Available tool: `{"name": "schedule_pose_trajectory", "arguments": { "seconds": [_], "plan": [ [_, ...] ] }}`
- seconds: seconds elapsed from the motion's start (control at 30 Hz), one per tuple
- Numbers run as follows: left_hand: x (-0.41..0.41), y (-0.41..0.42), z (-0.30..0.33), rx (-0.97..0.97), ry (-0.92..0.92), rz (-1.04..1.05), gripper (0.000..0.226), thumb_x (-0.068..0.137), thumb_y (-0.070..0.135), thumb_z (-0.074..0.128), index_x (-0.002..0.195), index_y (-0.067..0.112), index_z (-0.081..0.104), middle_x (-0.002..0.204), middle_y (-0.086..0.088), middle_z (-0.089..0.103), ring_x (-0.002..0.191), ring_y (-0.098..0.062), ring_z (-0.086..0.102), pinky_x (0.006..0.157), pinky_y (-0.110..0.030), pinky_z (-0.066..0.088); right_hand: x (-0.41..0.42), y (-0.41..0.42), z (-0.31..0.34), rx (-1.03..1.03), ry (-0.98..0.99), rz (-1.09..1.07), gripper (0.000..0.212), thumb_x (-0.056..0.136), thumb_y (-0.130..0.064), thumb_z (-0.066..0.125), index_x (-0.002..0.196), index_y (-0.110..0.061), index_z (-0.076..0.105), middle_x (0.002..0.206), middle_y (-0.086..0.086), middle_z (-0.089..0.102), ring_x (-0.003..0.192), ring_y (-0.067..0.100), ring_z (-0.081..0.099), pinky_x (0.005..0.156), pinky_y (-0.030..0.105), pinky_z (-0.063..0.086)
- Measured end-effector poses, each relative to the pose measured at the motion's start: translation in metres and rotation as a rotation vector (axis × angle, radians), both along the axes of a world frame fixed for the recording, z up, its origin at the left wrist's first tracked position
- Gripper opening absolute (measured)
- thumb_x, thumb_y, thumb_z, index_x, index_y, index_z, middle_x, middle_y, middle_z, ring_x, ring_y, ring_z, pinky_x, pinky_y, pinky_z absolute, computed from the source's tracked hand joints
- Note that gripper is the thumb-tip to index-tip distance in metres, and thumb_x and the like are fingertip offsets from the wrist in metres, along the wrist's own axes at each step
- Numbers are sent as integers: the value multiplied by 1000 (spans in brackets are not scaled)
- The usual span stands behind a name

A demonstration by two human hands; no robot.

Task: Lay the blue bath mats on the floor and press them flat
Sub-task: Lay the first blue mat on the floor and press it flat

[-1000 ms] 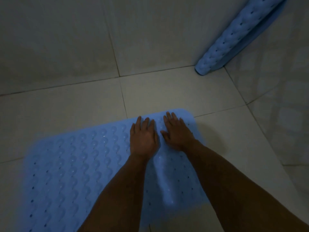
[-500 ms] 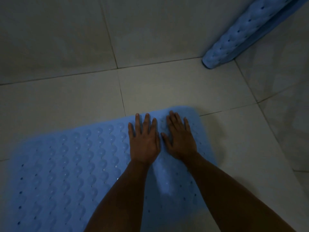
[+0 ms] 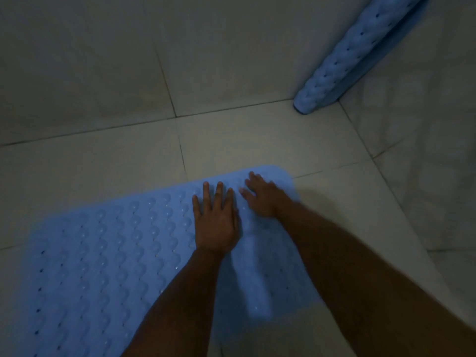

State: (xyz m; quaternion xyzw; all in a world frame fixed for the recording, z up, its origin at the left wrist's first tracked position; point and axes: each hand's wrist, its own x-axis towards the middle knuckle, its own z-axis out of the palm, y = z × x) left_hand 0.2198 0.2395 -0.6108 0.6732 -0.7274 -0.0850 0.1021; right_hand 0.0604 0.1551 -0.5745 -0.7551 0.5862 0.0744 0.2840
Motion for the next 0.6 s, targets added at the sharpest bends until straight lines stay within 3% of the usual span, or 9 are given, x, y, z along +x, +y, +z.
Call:
{"name": "schedule_pose_trajectory", "arguments": {
  "seconds": [0.07,0.13,0.2,0.23,0.3,0.37,0.43,0.6],
  "plan": [
    [-10,-6,12,54,-7,23,64,100,39,26,153,12,49,164,-14,38,156,-43,20,120,-70,23,-7,-29,49,105,-59,-71,54,108,-45,32,137,-9,59,150,19,49,139,34,45,115,39,34],
    [-30,-13,24,110,-2,24,71,98,43,16,158,13,39,168,-13,30,159,-42,11,124,-67,14,-25,-38,81,16,-105,-159,47,108,-37,35,102,-8,72,125,21,65,118,38,59,95,36,45],
    [-52,-19,25,153,18,-4,74,98,44,9,163,14,26,172,-12,16,160,-39,-2,126,-63,3,-48,-30,82,-98,-112,-225,46,107,-30,36,66,-21,54,102,23,69,100,38,64,77,30,37],
    [-63,-22,25,161,28,-27,72,99,42,10,164,14,22,173,-12,11,160,-39,-7,127,-61,-1,-56,-20,77,-150,-116,-260,46,106,-28,38,61,-24,45,98,22,69,95,38,64,75,29,34],
    [-87,-32,15,160,26,-83,65,105,40,16,165,14,16,174,-13,3,159,-38,-12,127,-60,-4,-72,-4,57,-222,-126,-352,41,105,-26,39,67,-22,55,102,19,70,98,37,64,75,32,40],
    [-110,-44,-3,182,24,-139,64,110,41,24,166,14,10,174,-13,-5,158,-37,-16,127,-60,-5,-88,6,33,-307,-126,-393,33,105,-25,40,98,-14,70,112,18,70,109,37,61,90,38,45],
    [-128,-50,-22,177,-8,-213,67,109,44,27,166,13,7,173,-13,-8,159,-35,-17,127,-60,-5,-103,15,13,-381,-143,-421,35,105,-27,39,115,-11,68,121,13,68,122,34,57,103,40,44],
    [-138,-45,-52,41,-34,-216,65,107,43,19,163,12,23,173,-13,14,161,-32,4,128,-60,3,-130,28,-24,-476,-136,-494,39,104,-33,42,127,-13,66,136,9,63,138,31,46,111,44,39]
  ]
}}
